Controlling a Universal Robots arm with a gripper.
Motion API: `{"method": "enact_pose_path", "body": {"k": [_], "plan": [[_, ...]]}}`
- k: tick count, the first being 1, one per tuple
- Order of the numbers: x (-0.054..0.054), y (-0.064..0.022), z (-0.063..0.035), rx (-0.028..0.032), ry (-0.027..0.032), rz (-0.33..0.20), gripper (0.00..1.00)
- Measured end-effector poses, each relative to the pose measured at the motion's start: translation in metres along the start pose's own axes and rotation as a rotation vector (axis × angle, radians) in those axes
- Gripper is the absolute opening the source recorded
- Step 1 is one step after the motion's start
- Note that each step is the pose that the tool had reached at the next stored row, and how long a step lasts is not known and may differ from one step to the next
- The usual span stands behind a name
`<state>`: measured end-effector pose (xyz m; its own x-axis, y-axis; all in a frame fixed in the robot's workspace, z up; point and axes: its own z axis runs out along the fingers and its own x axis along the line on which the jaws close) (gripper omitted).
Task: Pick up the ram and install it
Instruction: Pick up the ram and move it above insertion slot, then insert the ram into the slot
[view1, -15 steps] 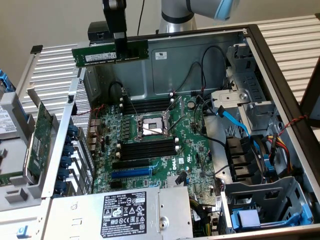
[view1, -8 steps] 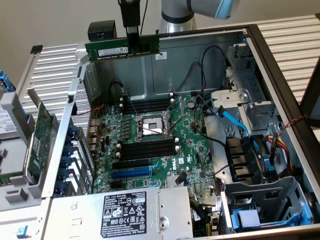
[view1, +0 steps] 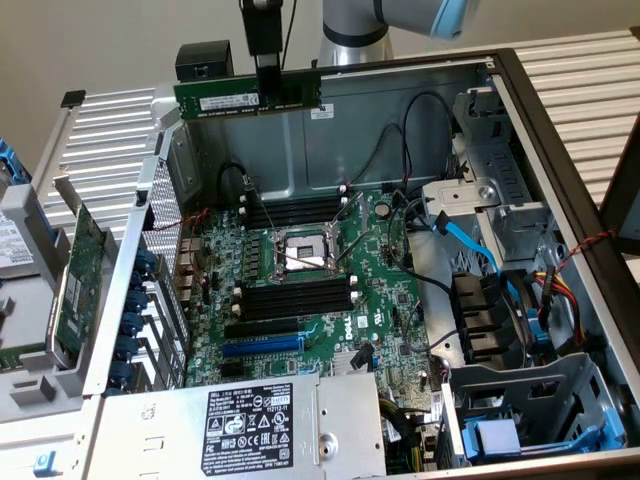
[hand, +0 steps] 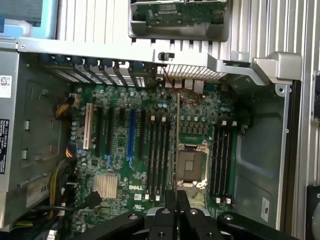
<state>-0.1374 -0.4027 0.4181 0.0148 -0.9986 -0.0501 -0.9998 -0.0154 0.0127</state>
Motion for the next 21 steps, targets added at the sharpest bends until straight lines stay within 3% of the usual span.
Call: {"method": "enact_pose_path", "body": {"k": [3,5,6,8,21], "plan": [[-0.001,-0.0021,0.0049,0.0006,-0.0021,0.016,0.13],[-0.008,-0.0066,0.0101,0.0006,-0.0013,0.016,0.13],[-0.015,-0.0108,0.0151,0.0006,0.0029,0.016,0.13],[-0.015,-0.0122,0.0226,0.0005,0.0132,0.017,0.13],[-0.014,-0.0216,0.0344,0.0006,0.0135,0.017,0.13]]}}
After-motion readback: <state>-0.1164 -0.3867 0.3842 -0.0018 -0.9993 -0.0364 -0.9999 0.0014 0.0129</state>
